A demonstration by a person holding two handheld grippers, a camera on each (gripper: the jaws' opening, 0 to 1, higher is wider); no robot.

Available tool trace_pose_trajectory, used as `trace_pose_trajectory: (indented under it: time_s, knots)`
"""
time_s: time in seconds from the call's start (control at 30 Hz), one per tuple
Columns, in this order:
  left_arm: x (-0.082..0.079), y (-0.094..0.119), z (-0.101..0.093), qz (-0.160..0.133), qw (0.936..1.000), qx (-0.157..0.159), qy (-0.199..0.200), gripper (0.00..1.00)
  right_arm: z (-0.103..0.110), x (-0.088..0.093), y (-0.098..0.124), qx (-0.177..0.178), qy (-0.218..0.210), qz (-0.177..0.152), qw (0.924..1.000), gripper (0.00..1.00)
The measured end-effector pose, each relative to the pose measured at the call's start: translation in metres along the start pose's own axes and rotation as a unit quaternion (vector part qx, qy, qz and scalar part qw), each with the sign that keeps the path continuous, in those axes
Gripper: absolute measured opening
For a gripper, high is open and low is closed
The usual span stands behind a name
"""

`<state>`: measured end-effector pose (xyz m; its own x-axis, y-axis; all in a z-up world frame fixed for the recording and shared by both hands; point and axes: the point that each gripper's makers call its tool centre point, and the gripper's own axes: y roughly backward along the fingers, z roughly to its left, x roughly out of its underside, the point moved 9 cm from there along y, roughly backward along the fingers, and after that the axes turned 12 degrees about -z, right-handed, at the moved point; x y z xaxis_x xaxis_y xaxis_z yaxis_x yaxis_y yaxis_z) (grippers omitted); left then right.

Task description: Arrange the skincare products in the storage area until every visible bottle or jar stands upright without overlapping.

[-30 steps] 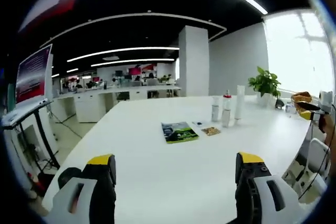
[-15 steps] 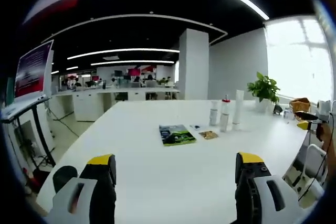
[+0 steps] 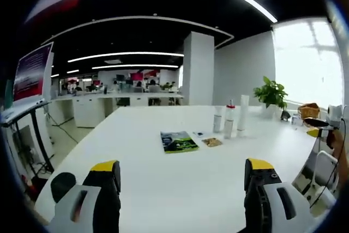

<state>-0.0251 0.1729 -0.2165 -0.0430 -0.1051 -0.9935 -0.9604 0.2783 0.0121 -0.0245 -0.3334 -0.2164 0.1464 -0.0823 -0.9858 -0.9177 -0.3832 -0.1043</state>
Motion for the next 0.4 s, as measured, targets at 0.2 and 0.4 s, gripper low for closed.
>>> trace_pose_trajectory:
  time_s: [0.2,0.4]
  knots:
    - [0.0032,-0.001,0.0016,0.008,1.0,0.0,0.0,0.97,0.0005,0.001,0.0028,0.003,0.005,0.006,1.0,1.0]
    - [0.0054,-0.0011,0.0049,0.005,1.0,-0.002,0.006,0.97,0.0015,0.0033,0.0025,0.005,0.007,0.008,0.9999,1.0]
